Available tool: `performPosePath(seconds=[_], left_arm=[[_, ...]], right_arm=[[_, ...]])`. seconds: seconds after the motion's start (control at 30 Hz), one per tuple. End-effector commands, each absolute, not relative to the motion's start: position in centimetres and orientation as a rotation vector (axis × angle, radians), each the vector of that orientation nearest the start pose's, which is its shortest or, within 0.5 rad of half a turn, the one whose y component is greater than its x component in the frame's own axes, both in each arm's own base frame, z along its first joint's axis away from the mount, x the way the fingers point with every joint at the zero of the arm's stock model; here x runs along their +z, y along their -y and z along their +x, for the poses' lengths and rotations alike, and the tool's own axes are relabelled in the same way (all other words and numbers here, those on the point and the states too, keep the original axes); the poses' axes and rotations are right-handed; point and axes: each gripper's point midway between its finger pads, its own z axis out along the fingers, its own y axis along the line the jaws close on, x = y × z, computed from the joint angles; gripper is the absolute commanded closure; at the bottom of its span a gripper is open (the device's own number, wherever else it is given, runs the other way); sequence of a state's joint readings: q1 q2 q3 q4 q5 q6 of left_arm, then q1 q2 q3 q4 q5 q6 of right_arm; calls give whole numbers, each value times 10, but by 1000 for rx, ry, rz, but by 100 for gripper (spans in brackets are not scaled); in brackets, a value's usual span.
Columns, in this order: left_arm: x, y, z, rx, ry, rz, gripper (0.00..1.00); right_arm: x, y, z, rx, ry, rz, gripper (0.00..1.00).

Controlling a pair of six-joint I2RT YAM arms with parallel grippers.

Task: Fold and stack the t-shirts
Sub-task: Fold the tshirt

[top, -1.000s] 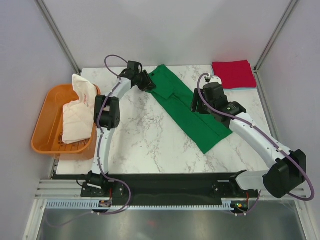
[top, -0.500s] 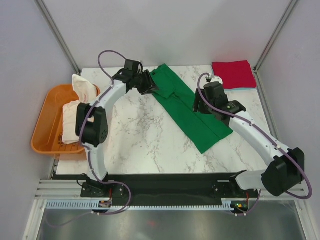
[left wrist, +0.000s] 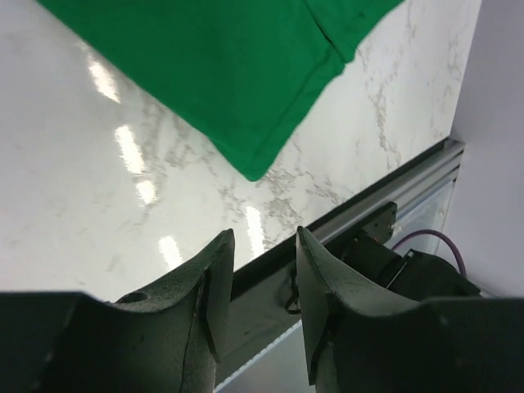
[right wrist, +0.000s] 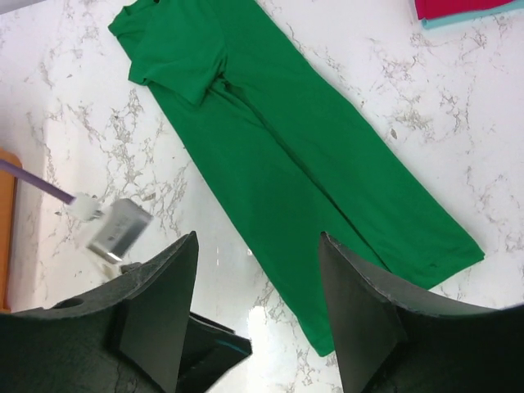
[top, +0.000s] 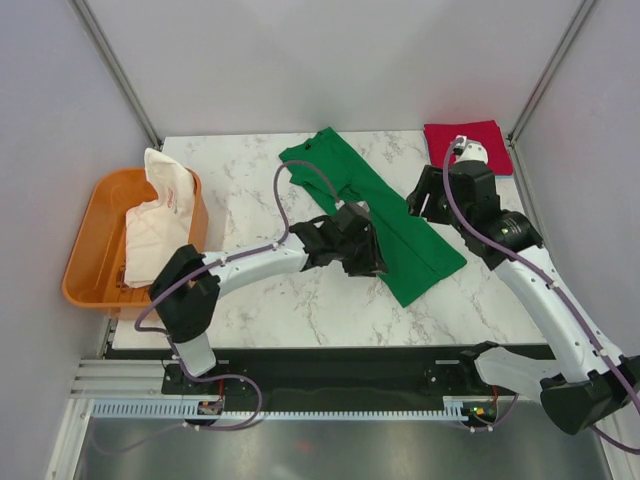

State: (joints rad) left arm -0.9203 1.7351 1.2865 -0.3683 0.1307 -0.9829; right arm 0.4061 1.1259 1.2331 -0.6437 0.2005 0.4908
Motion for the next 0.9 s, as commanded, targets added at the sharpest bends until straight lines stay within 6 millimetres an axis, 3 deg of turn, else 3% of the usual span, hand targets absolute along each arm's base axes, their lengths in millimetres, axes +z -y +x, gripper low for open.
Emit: performPosePath(seconds=[0.0,0.03,0.17,0.33,0.47,0.67,0.87], left_arm=[[151,443,247,-1068,-2538,-110,57],[152,450,246,-1086,-2543,-120,57],[116,463,235,-1049,-2622,-130,57],[78,490,230,-1140,-2665,1,58],[74,503,227,-1233,-2644,38,64],[72,498,225,-1212,-2634,29,67],[55,488,228,-1132,-2643,-3,72]], right_arm=[[301,-115,307,357,-2060,223,31],[304,-115,306,359,-2051,218,32],[312,-111,299,362,-2031,213,32],[311,-109,296,359,-2025,204,32],[312,-111,296,362,-2025,186,33],[308,-111,296,358,-2033,181,33],[294,-112,296,352,-2061,184,33]])
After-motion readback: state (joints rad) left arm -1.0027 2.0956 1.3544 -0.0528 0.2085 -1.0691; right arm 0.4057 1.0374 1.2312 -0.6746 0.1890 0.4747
